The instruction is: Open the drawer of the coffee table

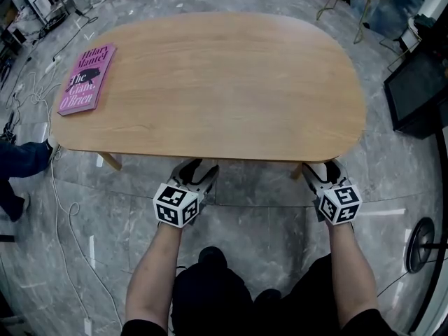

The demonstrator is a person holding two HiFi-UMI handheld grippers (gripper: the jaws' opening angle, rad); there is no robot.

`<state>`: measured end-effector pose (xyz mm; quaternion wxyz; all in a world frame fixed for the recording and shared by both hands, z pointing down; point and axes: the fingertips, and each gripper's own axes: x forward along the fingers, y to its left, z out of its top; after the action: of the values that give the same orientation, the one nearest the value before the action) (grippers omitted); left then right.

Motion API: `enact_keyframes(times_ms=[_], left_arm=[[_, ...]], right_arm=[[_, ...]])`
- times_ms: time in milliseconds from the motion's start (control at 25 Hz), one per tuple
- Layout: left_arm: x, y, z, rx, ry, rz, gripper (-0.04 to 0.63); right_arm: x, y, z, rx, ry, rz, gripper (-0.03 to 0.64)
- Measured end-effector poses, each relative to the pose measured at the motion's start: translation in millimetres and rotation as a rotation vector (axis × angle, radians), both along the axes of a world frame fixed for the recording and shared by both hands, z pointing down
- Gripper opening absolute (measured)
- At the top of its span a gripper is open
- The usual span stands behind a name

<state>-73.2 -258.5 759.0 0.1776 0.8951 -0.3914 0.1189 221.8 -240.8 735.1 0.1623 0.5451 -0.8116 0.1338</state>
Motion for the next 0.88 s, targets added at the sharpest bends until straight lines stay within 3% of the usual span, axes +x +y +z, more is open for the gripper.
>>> enact_keyframes(times_ms=[280, 400, 600, 720, 880], left_arm=[[-26.0, -13.3, 6.8, 0.01, -0.077, -0.051, 0.213], [-31.6, -17.0, 8.1, 0.026, -0.117, -0.081, 0.169], [-34.3, -19.1, 1.2, 0.035, -0.074, -0.146, 0.13], [-24.2, -12.0, -2.0, 0.051, -0.071, -0.116, 0.104], [-14.5, -3.0, -5.0, 0.06, -0.068, -0.09, 0.126]], right_arm=[[-14.2, -0.4, 22.9, -0.039, -0.043, 0.021, 0.196], [-10.7, -6.0, 22.2, -0.025, -0.087, 0.089, 0.133], [-8.9, -5.3, 18.6, -0.024, -0.106, 0.122, 0.099], [-6.5, 0.3, 15.4, -0.012, -0.121, 0.126, 0.061], [-9.0, 6.4, 11.6, -0.001, -0.175, 0.127, 0.063]])
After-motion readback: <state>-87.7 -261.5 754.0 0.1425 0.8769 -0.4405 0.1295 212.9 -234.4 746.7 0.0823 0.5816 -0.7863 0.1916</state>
